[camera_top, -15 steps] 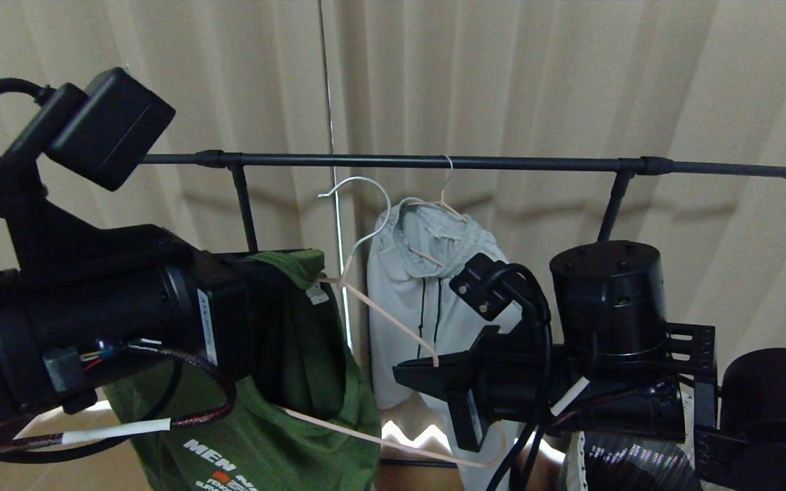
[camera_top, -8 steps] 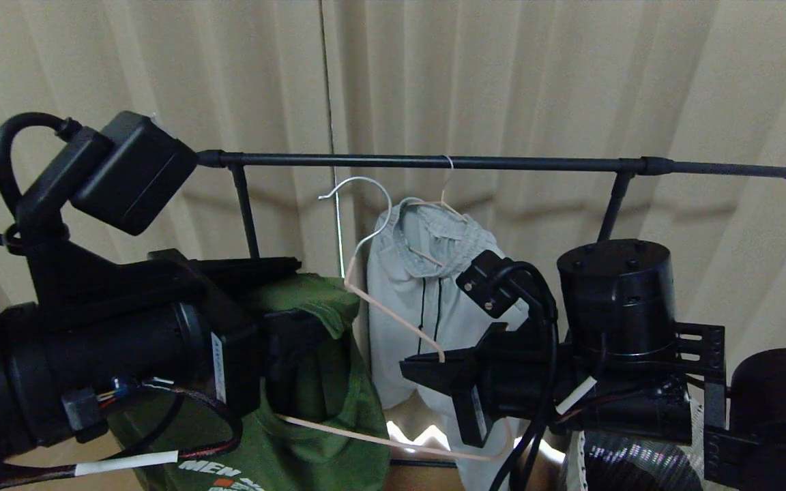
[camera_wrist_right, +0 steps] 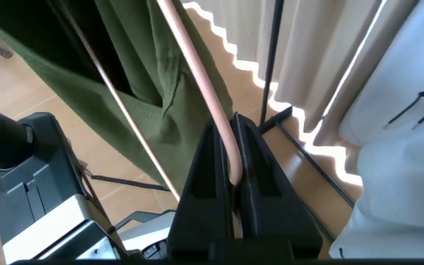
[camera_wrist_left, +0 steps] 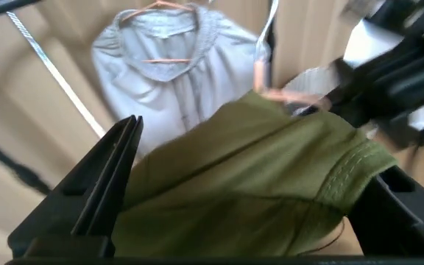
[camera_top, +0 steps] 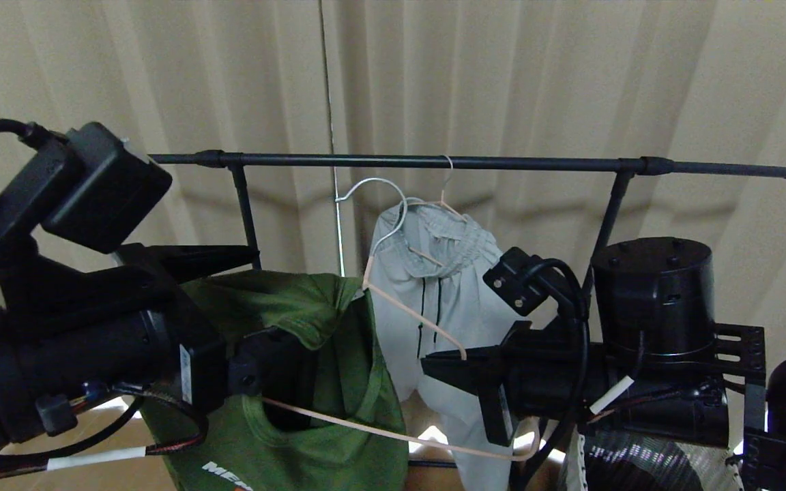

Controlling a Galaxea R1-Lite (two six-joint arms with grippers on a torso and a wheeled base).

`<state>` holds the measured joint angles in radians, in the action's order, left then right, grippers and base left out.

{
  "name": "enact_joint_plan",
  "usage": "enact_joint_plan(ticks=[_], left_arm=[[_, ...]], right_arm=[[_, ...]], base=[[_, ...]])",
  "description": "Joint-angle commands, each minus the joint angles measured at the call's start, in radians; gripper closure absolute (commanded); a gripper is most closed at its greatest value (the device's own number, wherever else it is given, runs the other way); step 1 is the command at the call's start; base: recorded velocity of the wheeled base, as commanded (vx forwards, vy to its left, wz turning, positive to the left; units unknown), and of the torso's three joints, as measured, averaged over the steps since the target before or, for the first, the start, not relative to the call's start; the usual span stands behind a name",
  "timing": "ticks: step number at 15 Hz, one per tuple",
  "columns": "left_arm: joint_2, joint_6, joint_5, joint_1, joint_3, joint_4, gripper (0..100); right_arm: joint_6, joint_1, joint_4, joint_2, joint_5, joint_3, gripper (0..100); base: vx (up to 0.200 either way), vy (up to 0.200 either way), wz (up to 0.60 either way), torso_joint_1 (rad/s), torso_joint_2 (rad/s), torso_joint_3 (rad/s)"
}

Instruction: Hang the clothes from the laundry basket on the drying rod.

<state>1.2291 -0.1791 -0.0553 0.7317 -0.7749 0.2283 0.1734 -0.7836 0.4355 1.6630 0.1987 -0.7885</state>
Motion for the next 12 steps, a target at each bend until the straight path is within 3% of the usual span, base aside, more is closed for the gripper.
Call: enact_joint_plan(ticks=[1, 6, 12], left_arm=[[-0.034, -0.094, 0.002, -0.006, 0.074, 0.003, 0], [-0.030, -0.198, 0.000, -0.038, 0.105, 0.082, 0], [-0.048, -0.197, 0.002, -0.074, 0.117, 0.115, 0]], right_arm=[[0.000, 0.006, -0.001, -0.022, 0.001, 0.005, 100], [-0.002, 0.007, 0.000, -0.045, -0.001, 0.015, 100], [-0.025, 0.038, 0.000, -0.112, 0.001, 0.064, 100]], base=[[0.000, 0.000, 0.00, 0.000, 0.00, 0.000], [0.000, 0.000, 0.00, 0.000, 0.00, 0.000], [0.000, 0.000, 0.00, 0.000, 0.00, 0.000]])
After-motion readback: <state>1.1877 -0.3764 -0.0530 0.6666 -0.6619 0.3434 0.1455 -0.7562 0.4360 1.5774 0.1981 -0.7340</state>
